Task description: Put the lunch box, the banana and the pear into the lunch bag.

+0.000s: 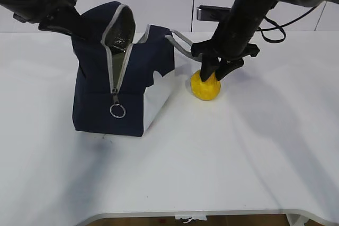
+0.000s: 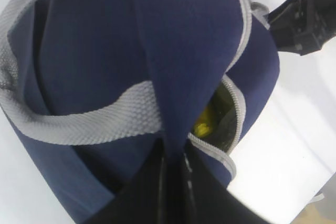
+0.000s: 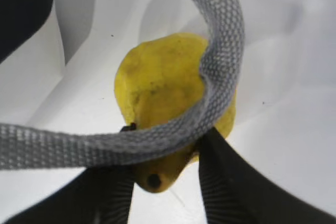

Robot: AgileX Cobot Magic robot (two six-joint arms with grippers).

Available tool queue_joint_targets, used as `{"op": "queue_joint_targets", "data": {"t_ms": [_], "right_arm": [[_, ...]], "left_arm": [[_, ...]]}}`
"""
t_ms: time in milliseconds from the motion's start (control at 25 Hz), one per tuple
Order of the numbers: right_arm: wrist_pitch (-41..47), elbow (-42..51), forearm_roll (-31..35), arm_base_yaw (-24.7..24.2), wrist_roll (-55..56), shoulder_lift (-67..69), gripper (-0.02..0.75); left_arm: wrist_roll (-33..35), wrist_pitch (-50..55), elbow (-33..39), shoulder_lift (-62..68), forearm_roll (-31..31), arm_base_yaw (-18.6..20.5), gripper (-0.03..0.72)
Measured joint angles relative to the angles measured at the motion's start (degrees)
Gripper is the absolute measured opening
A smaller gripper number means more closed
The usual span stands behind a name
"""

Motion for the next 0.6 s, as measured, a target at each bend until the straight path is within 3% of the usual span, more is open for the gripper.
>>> {"op": "queue_joint_targets", "data": {"t_ms": [120,600], "right_arm": [[0.9,-0.4,-0.9,0.0,0.0,0.0,0.253],[3.6,-1.0,-7.1,0.0,0.0,-2.5,0.241]], "left_arm": [[0.0,0.0,0.0,0.0,0.0,0.0,-0.007],[0.0,0.0,0.0,0.0,0.0,0.1,-0.006]]}}
